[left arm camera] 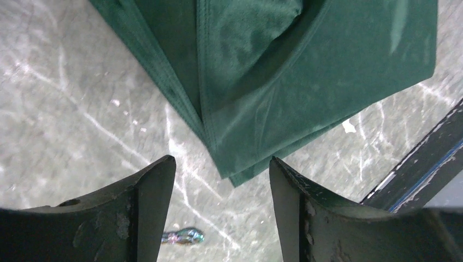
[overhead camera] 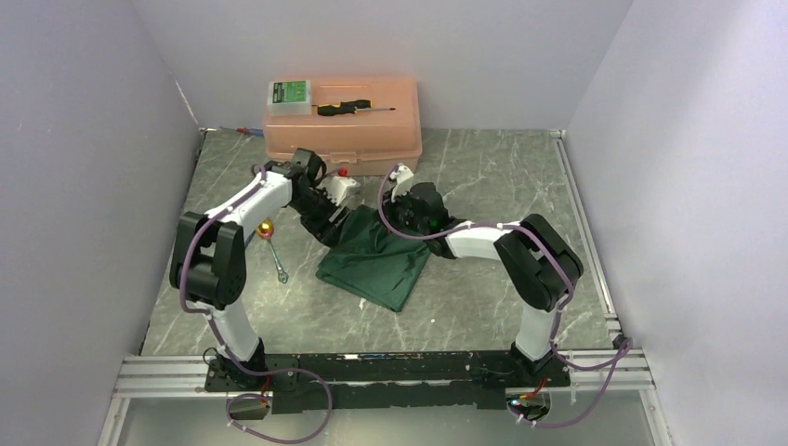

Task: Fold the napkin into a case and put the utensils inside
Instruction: Fold the square-folded napkin at the center of the board.

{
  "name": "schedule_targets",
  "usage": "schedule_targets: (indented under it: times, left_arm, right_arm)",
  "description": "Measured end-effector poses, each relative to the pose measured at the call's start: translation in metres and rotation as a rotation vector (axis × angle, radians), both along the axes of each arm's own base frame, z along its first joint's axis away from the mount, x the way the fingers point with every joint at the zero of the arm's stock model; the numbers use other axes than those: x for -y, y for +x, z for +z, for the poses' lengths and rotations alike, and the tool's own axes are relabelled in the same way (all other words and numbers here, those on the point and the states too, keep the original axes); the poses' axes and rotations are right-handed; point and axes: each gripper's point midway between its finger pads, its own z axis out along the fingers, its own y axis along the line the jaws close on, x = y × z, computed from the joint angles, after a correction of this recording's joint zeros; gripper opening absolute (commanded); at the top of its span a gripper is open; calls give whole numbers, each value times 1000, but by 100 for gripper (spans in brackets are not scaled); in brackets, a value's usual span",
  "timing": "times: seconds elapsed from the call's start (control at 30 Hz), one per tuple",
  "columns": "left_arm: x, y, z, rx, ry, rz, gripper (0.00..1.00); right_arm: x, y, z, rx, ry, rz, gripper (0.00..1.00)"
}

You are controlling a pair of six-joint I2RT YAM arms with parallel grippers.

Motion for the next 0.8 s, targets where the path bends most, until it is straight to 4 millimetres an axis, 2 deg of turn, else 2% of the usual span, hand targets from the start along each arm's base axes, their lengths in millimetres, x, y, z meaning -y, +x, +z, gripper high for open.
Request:
schedule_targets:
  times: [0.17,0.27,0.43,0.53,0.63,0.8]
  left_arm:
    - [16,3,-12,-48,-71,13,58]
    - [27,8,-14,-46,-127,5,57]
    - [48,17,1,-45,-257,-27,62]
    - [63,34,17,-2,-333,-73,67]
    - [69,37,26,21,-378,-113,72]
    - [74,30,21,3,-420,-181,73]
  right_arm:
    - [-3,-3,10,33,5,36,0]
    - [-2,-5,19,49,18,55,0]
    - [0,-16,35,71,51,92,0]
    - [2,-24,36,66,60,112,0]
    - [2,-29,33,56,65,136,0]
    - [1,-35,33,48,72,169,0]
